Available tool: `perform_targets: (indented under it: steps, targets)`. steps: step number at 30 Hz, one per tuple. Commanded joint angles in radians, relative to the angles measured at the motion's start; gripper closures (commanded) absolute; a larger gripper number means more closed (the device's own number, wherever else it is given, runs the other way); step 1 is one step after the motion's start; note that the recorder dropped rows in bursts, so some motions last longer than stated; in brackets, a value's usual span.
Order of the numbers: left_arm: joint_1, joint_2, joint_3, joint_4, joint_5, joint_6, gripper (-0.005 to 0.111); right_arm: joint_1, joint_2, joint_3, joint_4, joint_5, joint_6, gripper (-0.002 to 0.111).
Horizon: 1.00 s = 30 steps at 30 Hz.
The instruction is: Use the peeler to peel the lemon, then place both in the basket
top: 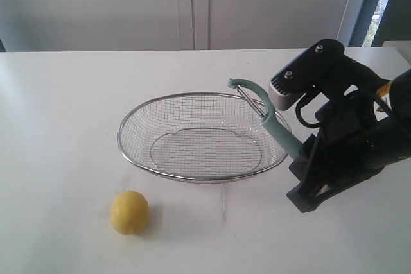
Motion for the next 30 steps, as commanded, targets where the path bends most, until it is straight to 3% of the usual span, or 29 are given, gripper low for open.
perform_targets:
  steps: [1, 6, 10, 15, 30]
  targets:
    - [-0.005, -0.004, 0.004, 0.0, -0.157, -0.033, 0.107, -0.009, -0.008, 0.001, -0.006, -0.013, 0.005, 0.108]
    - [-0.005, -0.004, 0.004, 0.0, -0.324, -0.033, 0.107, -0.009, -0.008, 0.001, -0.006, -0.013, 0.005, 0.108]
    - [-0.005, -0.004, 0.004, -0.138, -0.437, 0.035, 0.107, -0.009, -0.008, 0.001, -0.006, -0.013, 0.005, 0.108]
    - [-0.005, -0.004, -0.06, -0.304, -0.431, 0.156, 0.107, -0.009, -0.008, 0.001, -0.006, -0.013, 0.005, 0.108]
    - [-0.005, 0.271, -0.269, -0.268, -0.36, 0.21, 0.107, -0.009, -0.008, 0.001, -0.006, -0.013, 0.005, 0.108]
